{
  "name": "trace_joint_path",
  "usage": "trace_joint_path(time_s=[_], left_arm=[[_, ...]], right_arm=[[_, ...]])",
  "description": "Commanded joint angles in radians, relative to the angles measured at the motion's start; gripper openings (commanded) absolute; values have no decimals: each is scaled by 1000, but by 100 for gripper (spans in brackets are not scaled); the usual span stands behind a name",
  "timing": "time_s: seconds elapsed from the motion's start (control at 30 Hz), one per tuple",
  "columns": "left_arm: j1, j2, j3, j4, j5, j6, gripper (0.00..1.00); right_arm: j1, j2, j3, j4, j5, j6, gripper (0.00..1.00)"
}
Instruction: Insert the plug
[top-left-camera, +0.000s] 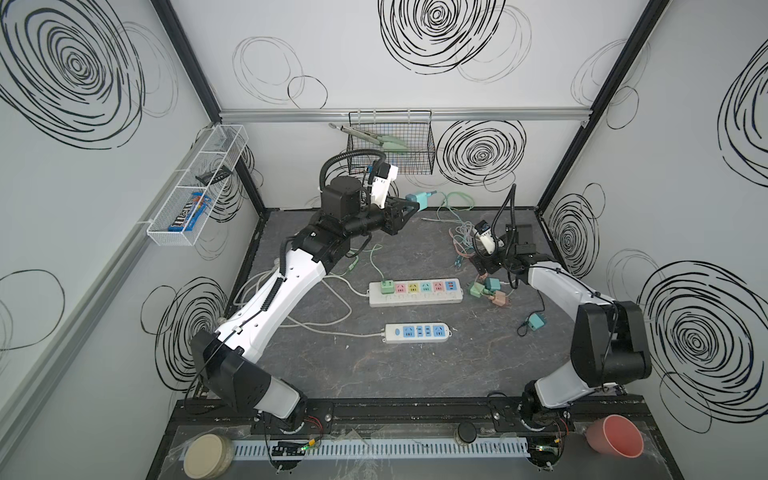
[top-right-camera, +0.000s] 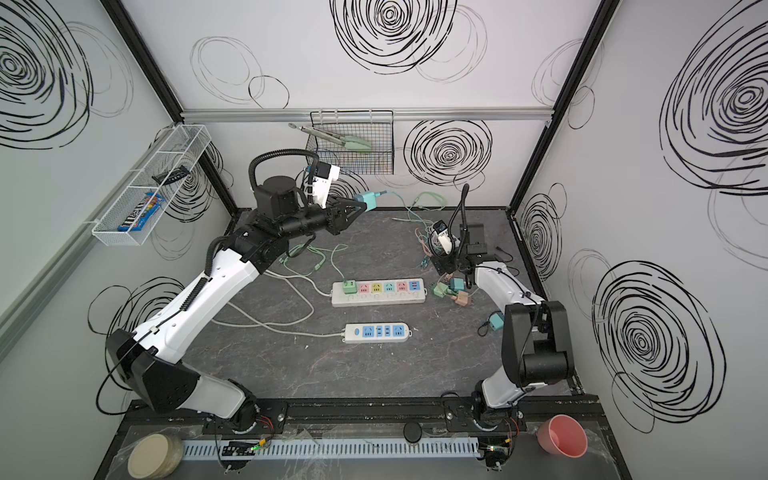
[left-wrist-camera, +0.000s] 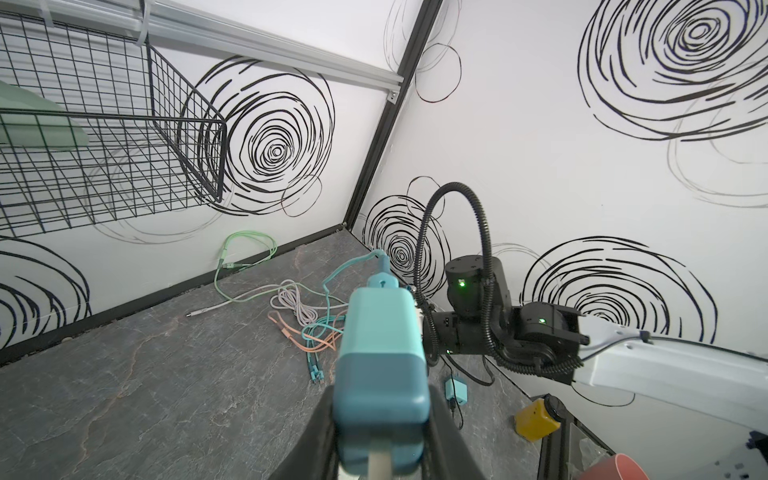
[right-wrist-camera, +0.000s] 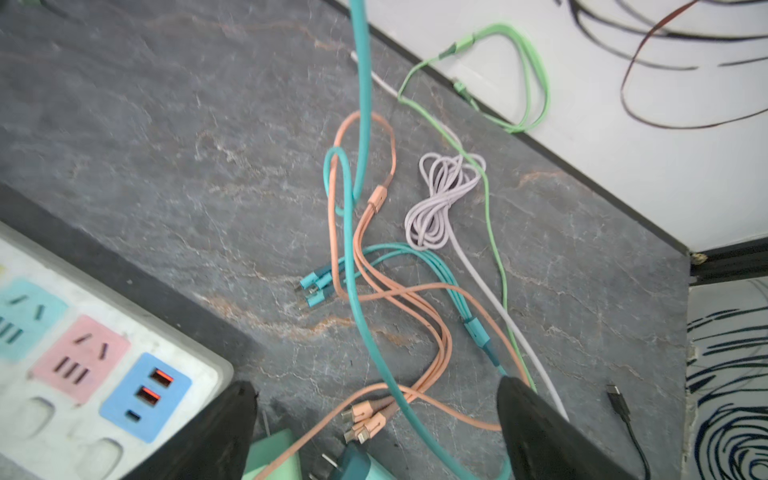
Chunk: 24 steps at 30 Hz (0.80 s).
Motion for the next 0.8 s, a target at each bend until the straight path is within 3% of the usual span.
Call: trace_joint_path(time_s=[0.0,0.07,0.1,0.17,0.2,0.33,0.4,0.5,0.63,0.77], left_arm=[[3,-14,3,41,0,7,0],[11,-23,-2,39,-23,7,0],[20,-28,-5,39,-46,3,0],[50,-42,-9,39,-109,-13,0],[78,-54,-14,42,-151,-34,0],[268,-139,-109,100,-295,-165,0],[379,-183,-162,104,-336,-212,0],[498,-215,-197,64,-304,-223,0],[488,-215,-192,-4,-293,-172,0],[390,-172,-160,-57,-303,-118,0]], right_arm=[[-28,61,79,-78,22,-127,91],[-25,97,82,-63,87,-153,86],[-25,112,81,-36,131,-163,71],[-20,113,63,61,257,-160,27],[-15,91,50,105,320,-165,15],[-36,-75,9,243,375,-178,6],[-81,-156,0,293,326,-157,4],[-163,-256,-20,375,184,-125,4],[-205,-359,-93,559,-35,-144,5],[-205,-379,-71,706,-169,-118,4]])
